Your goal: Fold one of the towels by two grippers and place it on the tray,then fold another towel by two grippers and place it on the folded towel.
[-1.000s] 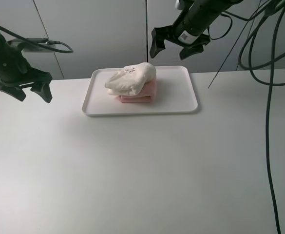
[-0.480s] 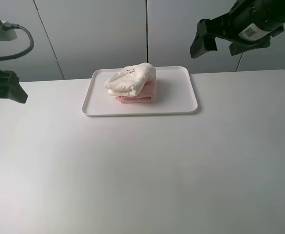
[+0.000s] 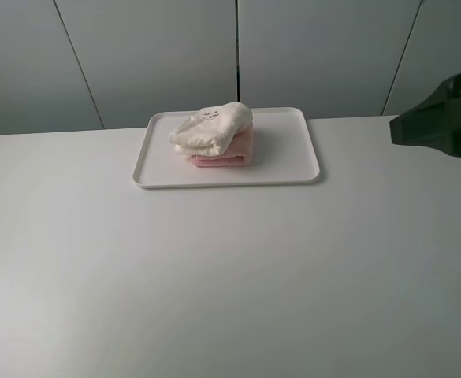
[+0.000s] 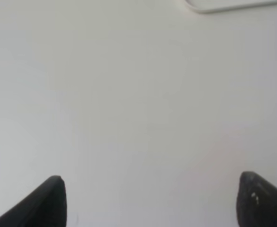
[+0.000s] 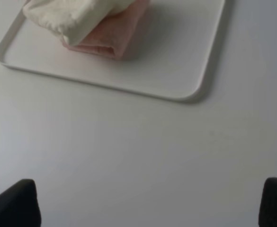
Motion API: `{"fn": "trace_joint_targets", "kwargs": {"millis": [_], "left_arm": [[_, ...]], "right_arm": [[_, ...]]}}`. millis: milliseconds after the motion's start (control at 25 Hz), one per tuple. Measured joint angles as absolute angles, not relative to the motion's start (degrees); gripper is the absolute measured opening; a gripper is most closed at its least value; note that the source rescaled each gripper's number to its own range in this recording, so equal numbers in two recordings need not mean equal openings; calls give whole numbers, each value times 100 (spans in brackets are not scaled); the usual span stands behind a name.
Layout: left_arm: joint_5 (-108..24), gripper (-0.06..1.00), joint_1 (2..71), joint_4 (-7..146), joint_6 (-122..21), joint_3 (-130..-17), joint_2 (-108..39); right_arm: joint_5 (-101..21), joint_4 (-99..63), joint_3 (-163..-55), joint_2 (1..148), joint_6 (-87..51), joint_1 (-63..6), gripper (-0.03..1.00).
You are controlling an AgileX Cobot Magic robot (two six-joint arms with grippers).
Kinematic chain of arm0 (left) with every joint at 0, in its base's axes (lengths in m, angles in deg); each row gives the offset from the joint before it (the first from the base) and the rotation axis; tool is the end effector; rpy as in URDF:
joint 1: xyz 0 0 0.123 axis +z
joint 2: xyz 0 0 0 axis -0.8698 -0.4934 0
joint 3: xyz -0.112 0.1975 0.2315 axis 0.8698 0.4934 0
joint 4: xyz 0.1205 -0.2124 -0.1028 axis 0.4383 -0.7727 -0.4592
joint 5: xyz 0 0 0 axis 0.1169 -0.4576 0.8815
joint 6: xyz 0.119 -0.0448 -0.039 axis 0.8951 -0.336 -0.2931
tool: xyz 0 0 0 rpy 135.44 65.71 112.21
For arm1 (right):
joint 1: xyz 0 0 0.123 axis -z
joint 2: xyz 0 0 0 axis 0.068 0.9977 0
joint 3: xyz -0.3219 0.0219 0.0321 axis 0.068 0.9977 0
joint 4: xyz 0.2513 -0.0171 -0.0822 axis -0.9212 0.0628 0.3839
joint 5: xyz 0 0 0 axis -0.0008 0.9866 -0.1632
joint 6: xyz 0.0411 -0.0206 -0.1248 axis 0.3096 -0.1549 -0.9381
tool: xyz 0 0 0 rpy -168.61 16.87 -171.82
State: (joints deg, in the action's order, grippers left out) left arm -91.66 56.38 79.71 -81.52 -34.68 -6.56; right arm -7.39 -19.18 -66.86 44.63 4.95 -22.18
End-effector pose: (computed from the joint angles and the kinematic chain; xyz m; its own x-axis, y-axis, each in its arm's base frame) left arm 0.1444 -0.0161 0.2976 -0.7908 0.0802 -0.6067 0.1166 0.9930 -0.0207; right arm 0.1437 0.0621 0.3037 -0.6723 -0.0990 -0.7337 -0.3088 0.9382 0.1564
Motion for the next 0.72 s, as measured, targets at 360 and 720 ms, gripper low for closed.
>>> {"fn": "trace_joint_targets", "kwargs": {"millis": [360, 720], "left_arm": [[-10043, 93, 5638, 7923, -8152, -3319, 1702], [-10400, 93, 5638, 7911, -8156, -2878, 3181]], "right_arm": [[632, -1231, -6383, 2298, 495, -2218, 100], [1394, -1079, -6337, 1373, 495, -2218, 100]]}}
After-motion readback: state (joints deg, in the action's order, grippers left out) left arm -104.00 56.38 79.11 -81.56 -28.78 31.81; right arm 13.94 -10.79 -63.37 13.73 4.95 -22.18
